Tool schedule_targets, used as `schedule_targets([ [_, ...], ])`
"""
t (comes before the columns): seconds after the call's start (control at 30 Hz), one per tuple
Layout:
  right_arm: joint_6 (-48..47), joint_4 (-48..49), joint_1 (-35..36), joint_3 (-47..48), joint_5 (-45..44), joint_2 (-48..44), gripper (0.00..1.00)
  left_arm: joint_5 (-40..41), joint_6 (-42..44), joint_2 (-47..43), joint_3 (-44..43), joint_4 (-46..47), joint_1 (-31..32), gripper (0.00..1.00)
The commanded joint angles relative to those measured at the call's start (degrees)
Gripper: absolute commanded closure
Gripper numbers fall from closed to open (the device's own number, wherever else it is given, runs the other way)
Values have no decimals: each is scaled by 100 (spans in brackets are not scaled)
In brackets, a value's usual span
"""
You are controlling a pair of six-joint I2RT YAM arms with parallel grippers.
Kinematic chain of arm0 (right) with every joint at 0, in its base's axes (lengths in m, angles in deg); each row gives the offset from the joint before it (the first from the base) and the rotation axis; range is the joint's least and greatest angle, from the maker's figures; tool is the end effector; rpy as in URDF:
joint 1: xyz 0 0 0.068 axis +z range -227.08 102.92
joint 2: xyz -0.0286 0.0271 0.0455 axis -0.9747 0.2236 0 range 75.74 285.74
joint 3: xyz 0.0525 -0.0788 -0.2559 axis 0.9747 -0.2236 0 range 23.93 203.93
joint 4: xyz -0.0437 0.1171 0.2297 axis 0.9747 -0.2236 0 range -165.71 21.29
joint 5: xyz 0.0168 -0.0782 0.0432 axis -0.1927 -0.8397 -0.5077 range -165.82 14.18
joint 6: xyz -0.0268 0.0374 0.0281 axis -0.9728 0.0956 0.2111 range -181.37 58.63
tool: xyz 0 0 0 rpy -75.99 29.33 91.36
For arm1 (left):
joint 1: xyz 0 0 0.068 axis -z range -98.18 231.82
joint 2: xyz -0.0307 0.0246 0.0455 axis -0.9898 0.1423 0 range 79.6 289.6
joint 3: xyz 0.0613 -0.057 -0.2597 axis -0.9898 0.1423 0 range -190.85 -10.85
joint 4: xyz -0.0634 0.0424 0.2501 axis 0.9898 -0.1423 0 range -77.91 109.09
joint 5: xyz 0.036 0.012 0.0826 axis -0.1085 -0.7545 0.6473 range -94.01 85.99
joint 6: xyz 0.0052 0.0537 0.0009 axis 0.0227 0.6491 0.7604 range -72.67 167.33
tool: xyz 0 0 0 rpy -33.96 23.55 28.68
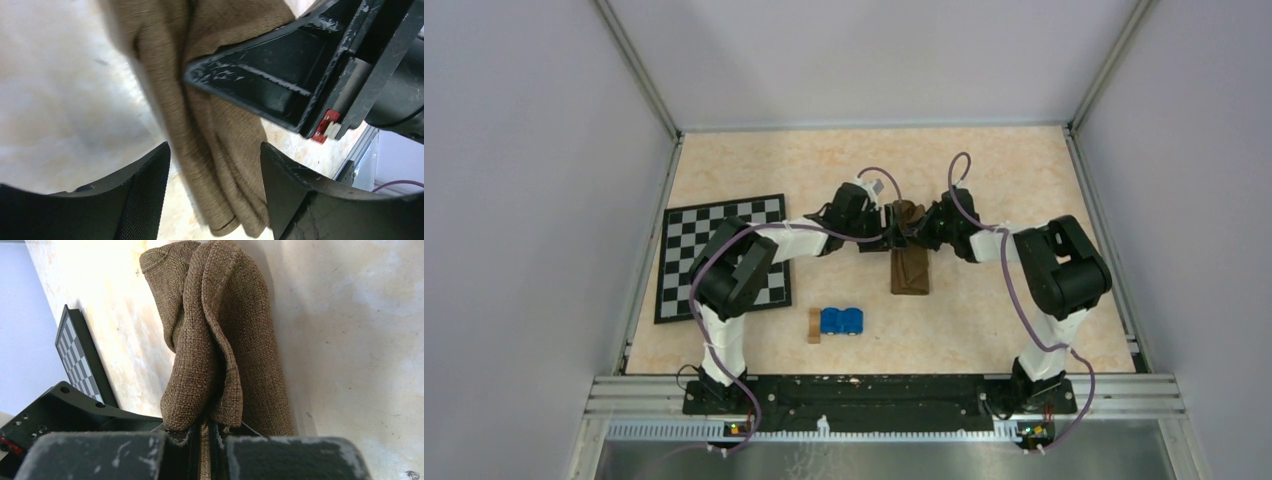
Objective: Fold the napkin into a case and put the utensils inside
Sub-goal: Fold the 2/3-rectangle-folded napkin at the center of the board, then stuff the top corner of the smaller-rectangle-folded napkin into the folded napkin.
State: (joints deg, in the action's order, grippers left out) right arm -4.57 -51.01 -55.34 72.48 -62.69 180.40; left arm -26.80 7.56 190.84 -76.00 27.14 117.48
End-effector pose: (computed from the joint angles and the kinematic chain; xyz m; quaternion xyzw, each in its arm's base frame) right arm 0.3299 0.1403 0.1314 0.2220 0.8679 0.3533 0.2695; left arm 0.3274 -0.2520 0.1588 0.0549 0.8838 -0.4032 0.2311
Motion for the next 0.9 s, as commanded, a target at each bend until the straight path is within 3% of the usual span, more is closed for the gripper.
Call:
schedule_targets([
  [0.0, -37, 93, 85, 216, -83, 26, 100, 237, 220, 490, -599, -468, 330, 31],
  [0.23, -614, -361, 86, 489, 425, -131, 99, 651, 50, 767, -349, -494, 329, 71],
  [0.3, -1116, -794, 69, 633, 537, -320, 79, 571, -28, 750, -201, -335, 307, 76],
  [0.37, -1577, -1086, 31, 654, 579, -572, 65, 493, -87, 750, -120, -220, 301, 77],
  [0.5, -2162, -1261, -264, 597, 919, -999, 49, 375, -221, 692, 56, 53, 293, 79],
  [0.7, -2632, -1238, -376, 956, 1123, -764, 46, 365, -233, 647, 72, 66, 295, 80],
  [0.87, -2657, -1390, -372, 1189, 699, -483, 47, 363, -222, 651, 55, 39, 295, 81],
])
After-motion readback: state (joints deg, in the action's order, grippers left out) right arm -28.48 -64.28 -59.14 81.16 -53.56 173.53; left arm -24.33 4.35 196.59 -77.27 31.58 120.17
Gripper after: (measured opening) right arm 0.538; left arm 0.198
